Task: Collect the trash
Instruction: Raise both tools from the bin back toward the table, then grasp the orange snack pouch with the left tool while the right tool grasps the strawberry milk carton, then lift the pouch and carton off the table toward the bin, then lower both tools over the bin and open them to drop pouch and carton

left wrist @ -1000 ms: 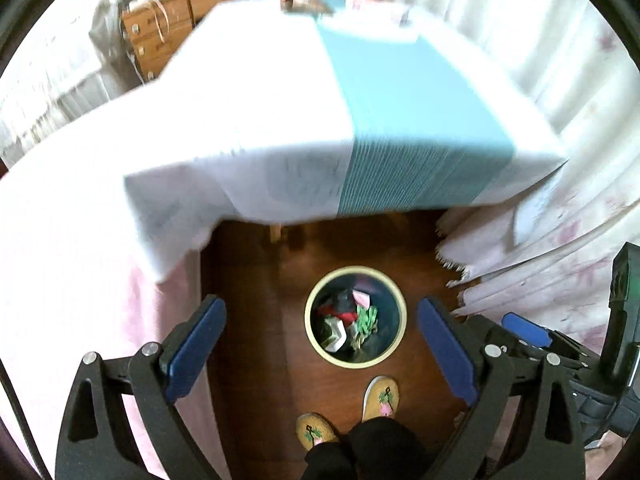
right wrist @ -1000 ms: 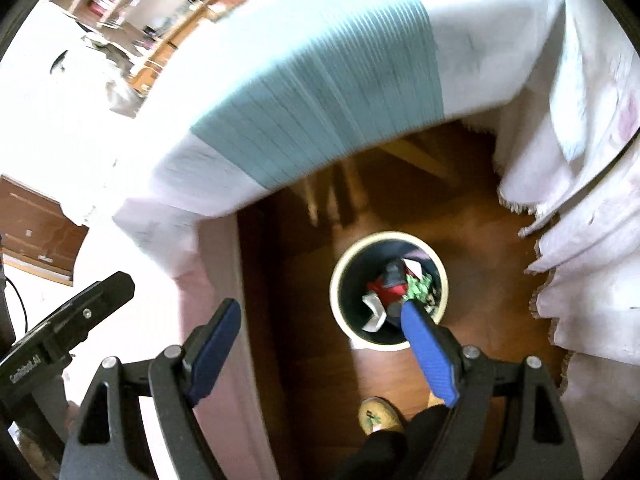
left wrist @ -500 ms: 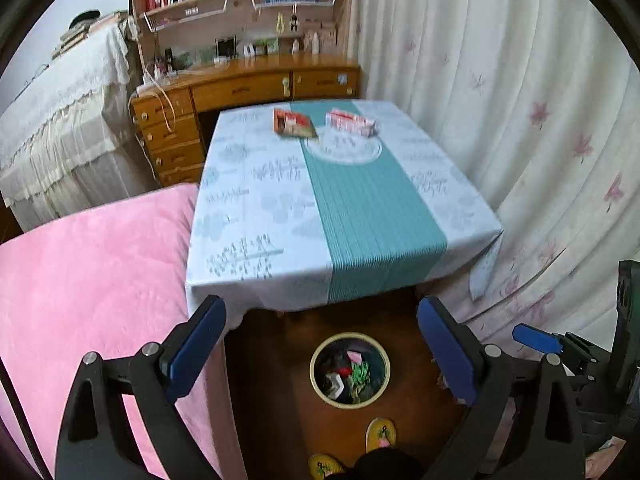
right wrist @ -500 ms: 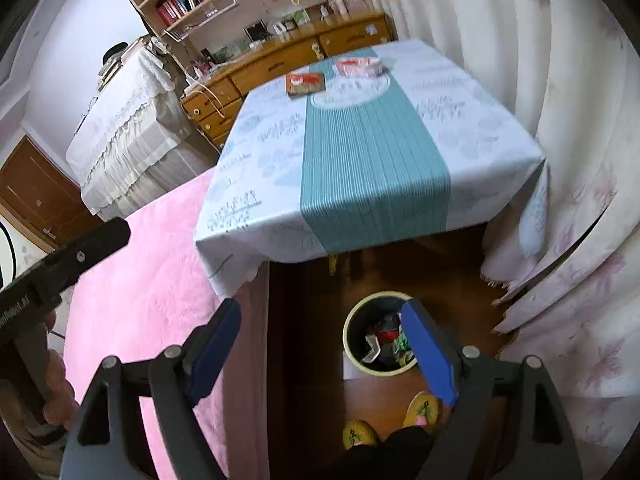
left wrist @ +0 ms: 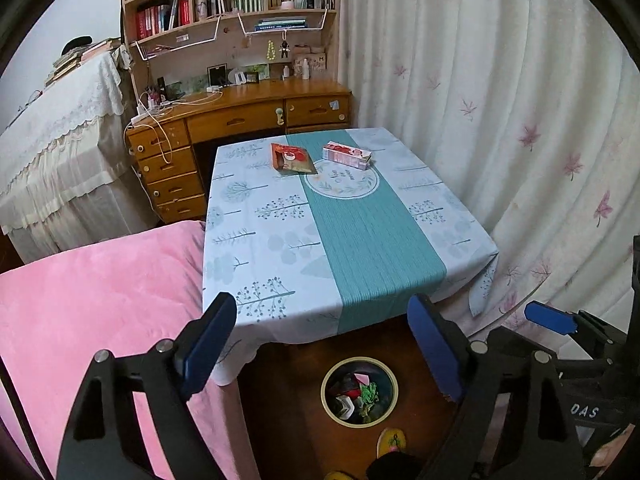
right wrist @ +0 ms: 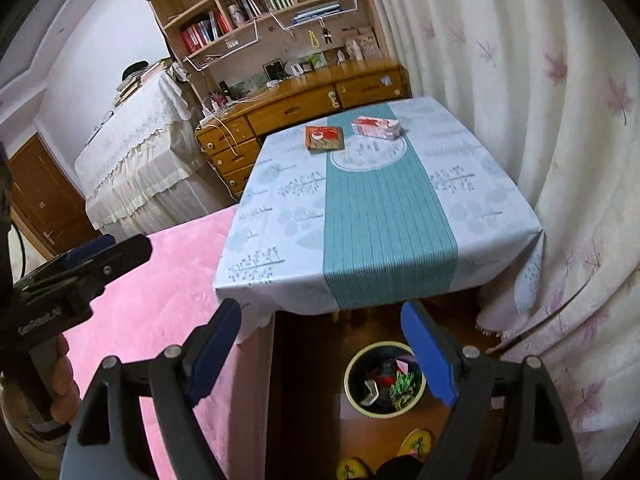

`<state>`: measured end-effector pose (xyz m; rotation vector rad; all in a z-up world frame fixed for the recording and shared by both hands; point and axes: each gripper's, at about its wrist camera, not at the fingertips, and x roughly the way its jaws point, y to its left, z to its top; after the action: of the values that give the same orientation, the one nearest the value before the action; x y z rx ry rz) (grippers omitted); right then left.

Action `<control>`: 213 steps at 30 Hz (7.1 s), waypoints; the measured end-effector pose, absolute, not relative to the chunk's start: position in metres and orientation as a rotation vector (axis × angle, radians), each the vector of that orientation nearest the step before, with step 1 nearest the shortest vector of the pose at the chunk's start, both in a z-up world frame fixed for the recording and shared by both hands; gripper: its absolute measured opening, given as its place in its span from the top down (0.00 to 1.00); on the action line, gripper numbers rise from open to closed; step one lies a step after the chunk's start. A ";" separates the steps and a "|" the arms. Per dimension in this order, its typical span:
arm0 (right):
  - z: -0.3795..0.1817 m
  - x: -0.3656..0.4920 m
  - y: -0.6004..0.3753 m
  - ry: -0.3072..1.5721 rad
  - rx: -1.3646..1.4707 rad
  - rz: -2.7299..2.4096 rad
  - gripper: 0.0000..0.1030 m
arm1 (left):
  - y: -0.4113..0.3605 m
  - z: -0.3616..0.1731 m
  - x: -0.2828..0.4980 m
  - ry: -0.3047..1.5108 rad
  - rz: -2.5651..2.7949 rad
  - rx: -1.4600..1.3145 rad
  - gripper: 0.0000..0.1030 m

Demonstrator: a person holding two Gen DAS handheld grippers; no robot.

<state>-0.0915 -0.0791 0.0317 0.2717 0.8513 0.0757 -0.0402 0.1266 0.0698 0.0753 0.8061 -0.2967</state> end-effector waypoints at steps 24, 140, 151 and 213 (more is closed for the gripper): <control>0.034 0.079 -0.096 0.845 0.144 0.158 0.20 | 0.115 0.049 0.141 0.885 -0.196 0.026 0.16; -0.126 0.266 -0.164 1.136 0.051 0.292 0.46 | 0.108 -0.167 0.329 1.312 -0.129 -0.429 0.25; -0.149 0.281 -0.161 1.182 0.049 0.322 0.46 | 0.110 -0.184 0.368 1.272 -0.168 -0.439 0.25; -0.427 -0.013 -0.128 1.516 0.300 0.033 0.45 | 0.035 -0.411 0.047 1.472 -0.327 -0.126 0.98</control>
<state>-0.0134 -0.1284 -0.4269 0.2997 1.5159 0.0335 0.0471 0.0349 -0.4107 -0.1262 1.4715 -0.3273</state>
